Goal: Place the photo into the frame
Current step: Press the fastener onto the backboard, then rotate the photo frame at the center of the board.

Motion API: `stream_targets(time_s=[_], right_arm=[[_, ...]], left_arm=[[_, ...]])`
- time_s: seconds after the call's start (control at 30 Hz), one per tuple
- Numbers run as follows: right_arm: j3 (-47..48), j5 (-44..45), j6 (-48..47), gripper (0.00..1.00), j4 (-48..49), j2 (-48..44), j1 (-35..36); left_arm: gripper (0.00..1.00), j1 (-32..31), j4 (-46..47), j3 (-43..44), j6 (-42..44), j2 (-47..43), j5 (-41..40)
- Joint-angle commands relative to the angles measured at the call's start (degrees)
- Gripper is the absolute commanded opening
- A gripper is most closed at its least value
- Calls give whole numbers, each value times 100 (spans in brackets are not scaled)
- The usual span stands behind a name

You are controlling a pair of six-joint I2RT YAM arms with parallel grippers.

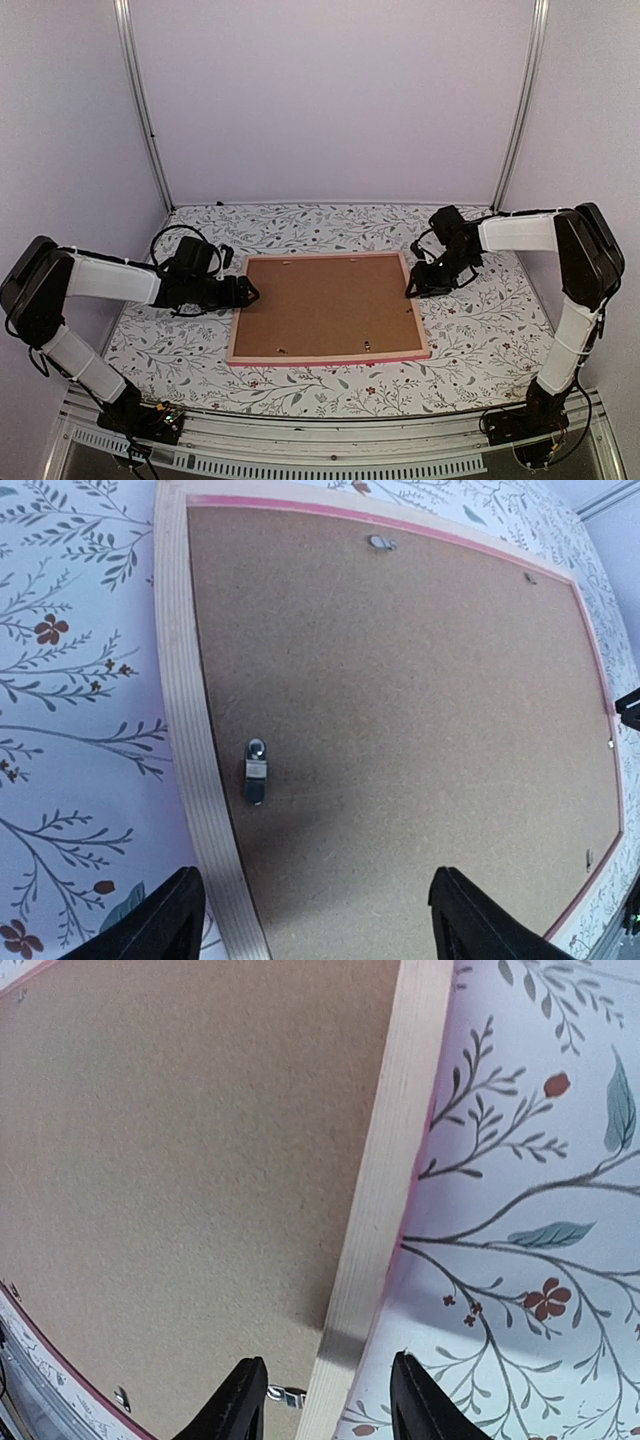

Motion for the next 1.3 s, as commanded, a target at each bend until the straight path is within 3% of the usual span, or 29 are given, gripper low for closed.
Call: stream_targets(time_s=[0.0,0.43,0.83,1.27], right_arm=[[361,147,171,44,253,197,-23],[553,509,49,36,331,629,-28],[238,484,70,18,550,526,-28],[187,462,-21,16,571,457,-37]], left_arm=[[81,3,-214,248,177,93,-131],[82,231,-546,580,380,279,-298],[80,315,-924,1188,659,812,-431],[66,316,-1063,1343,854,1147,-603]])
